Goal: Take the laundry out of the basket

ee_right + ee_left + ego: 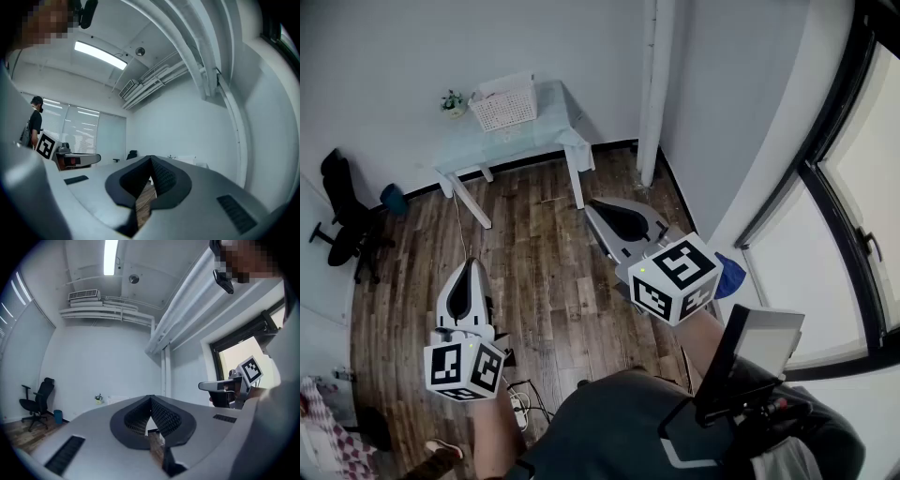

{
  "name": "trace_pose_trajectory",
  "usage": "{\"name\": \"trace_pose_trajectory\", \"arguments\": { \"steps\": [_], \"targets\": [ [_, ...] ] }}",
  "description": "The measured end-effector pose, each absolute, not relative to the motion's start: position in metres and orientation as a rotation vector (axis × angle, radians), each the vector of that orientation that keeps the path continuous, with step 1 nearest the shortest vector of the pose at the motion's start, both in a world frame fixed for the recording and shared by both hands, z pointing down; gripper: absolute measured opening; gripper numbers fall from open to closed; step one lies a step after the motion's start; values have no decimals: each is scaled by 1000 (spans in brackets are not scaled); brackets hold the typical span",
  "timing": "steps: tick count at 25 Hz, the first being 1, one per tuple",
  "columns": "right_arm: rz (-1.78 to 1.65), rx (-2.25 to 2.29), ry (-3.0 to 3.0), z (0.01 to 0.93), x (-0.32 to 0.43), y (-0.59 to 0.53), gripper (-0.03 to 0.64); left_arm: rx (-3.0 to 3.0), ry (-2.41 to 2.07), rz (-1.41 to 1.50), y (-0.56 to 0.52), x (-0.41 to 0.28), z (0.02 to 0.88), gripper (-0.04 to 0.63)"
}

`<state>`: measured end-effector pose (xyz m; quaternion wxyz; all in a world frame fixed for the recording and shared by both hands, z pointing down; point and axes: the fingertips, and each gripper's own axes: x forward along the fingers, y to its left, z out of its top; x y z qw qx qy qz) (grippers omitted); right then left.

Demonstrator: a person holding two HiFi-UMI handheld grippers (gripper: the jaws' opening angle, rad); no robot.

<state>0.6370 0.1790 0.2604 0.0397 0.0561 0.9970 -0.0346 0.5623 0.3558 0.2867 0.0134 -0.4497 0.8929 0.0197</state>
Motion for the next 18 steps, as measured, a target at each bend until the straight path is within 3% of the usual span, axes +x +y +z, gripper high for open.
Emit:
{"name": "trace_pose_trajectory", "arguments": {
  "steps": [18],
  "targets": [
    [-40, 183, 3056, 261, 599, 206, 14, -1399, 2829, 53, 385, 540, 303, 8]
  ]
}}
